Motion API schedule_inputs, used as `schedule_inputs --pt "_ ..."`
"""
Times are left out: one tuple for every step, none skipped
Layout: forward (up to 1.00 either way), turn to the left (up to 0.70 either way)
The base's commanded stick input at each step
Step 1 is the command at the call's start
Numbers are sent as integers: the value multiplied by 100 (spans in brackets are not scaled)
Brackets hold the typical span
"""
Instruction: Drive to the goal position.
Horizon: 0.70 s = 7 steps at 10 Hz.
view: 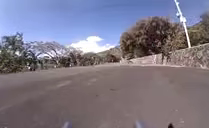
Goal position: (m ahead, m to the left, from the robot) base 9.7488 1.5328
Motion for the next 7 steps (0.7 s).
schedule_inputs --pt "50 0" --pt "50 0" --pt "50 0" --pt "50 0" --pt "50 0" --pt "50 0" --pt "50 0"
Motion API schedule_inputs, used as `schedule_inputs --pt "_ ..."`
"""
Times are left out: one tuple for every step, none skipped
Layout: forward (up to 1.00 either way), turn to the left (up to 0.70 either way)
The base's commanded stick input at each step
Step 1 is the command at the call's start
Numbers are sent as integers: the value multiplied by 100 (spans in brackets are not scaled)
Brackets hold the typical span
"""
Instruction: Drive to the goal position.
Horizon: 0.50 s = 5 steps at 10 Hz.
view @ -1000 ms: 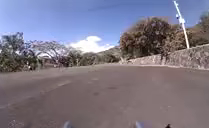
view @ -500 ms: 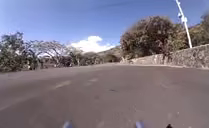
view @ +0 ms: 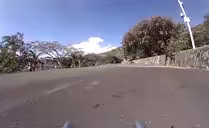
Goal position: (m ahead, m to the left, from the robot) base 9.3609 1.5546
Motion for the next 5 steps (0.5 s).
schedule_inputs --pt "50 0" --pt "50 0" --pt "50 0" --pt "50 0" --pt "50 0"
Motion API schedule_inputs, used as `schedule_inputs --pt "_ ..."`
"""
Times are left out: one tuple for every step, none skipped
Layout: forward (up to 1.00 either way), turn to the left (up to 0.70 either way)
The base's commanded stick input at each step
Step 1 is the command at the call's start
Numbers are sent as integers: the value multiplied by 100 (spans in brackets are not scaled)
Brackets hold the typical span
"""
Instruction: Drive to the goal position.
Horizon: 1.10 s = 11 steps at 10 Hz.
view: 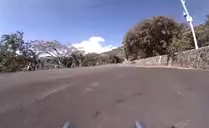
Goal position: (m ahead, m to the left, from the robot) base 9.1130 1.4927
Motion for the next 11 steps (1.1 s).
schedule_inputs --pt "50 0" --pt "50 0" --pt "50 0" --pt "50 0" --pt "50 0" --pt "50 0" --pt "50 0" --pt "50 0" --pt "50 0" --pt "50 0" --pt "50 0"
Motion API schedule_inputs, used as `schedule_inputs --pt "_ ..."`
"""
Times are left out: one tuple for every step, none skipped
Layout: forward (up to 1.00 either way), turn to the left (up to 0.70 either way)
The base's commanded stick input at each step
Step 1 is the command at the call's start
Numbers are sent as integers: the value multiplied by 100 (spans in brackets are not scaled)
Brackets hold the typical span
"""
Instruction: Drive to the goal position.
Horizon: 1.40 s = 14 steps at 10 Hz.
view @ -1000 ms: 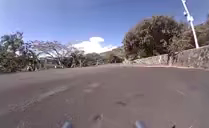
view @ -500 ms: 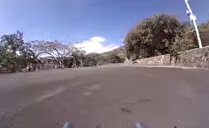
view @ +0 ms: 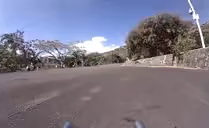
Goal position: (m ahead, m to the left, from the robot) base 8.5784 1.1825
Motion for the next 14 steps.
schedule_inputs --pt "50 0" --pt "50 0" --pt "50 0" --pt "50 0" --pt "50 0" --pt "50 0" --pt "50 0" --pt "50 0" --pt "50 0" --pt "50 0" --pt "50 0" --pt "50 0" --pt "50 0" --pt "50 0"
